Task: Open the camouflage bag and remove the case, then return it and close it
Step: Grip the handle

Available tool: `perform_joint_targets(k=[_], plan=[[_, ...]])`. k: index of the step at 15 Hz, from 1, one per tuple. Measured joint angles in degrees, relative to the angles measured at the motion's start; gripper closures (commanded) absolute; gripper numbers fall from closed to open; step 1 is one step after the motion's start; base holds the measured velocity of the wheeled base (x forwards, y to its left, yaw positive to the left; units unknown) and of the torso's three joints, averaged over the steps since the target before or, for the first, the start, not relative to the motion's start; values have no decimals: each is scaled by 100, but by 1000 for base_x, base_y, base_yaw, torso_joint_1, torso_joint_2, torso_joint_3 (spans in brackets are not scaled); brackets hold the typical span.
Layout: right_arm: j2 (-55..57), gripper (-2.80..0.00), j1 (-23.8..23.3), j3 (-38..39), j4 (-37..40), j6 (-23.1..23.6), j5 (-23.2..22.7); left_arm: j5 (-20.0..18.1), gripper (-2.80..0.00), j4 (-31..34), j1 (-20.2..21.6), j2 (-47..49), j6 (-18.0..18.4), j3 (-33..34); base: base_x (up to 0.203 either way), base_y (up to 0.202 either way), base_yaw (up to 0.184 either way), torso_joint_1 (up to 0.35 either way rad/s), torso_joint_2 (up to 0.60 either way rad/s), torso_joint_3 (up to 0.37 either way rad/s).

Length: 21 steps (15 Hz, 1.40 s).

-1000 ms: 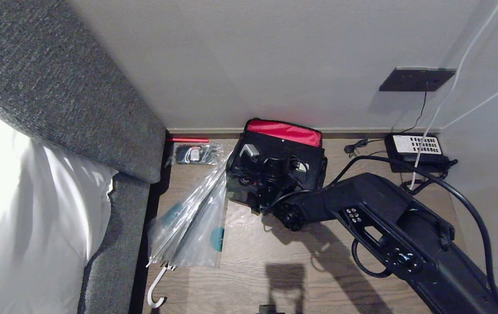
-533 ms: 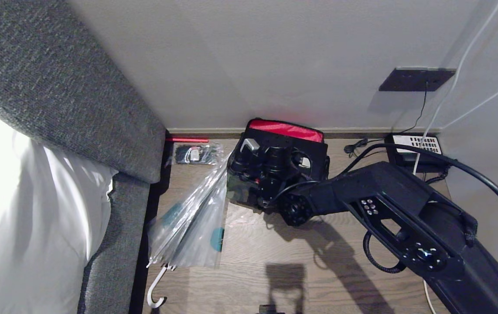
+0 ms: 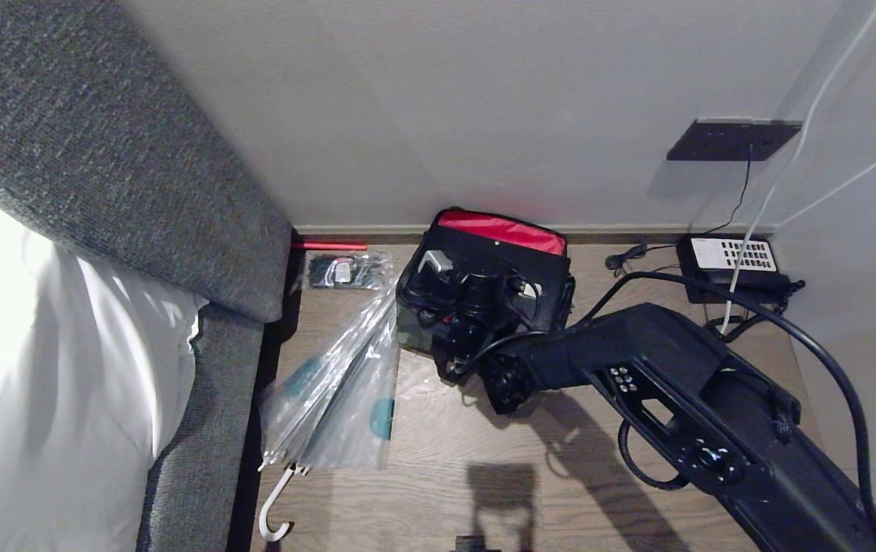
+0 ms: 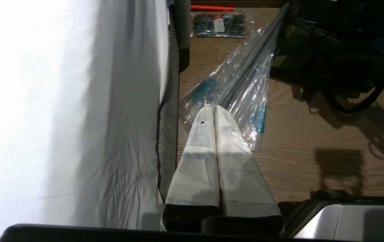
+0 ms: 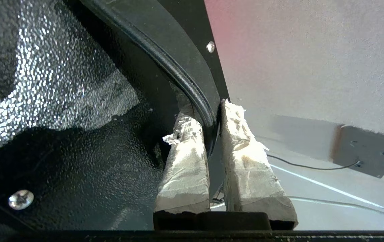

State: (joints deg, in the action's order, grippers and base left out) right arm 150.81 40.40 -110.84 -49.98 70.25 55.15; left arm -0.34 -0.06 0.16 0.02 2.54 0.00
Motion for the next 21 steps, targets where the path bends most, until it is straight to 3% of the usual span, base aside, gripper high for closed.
perform_joint_targets(k=[7, 21], plan=[[234, 0, 2, -22, -615, 750, -16, 1, 0, -1, 0, 0, -1, 0, 0, 0, 0, 0, 0, 0], [404, 0, -2, -79, -487, 779, -27, 1, 0, -4, 0, 0, 2, 0, 0, 0, 0, 0, 0, 0]])
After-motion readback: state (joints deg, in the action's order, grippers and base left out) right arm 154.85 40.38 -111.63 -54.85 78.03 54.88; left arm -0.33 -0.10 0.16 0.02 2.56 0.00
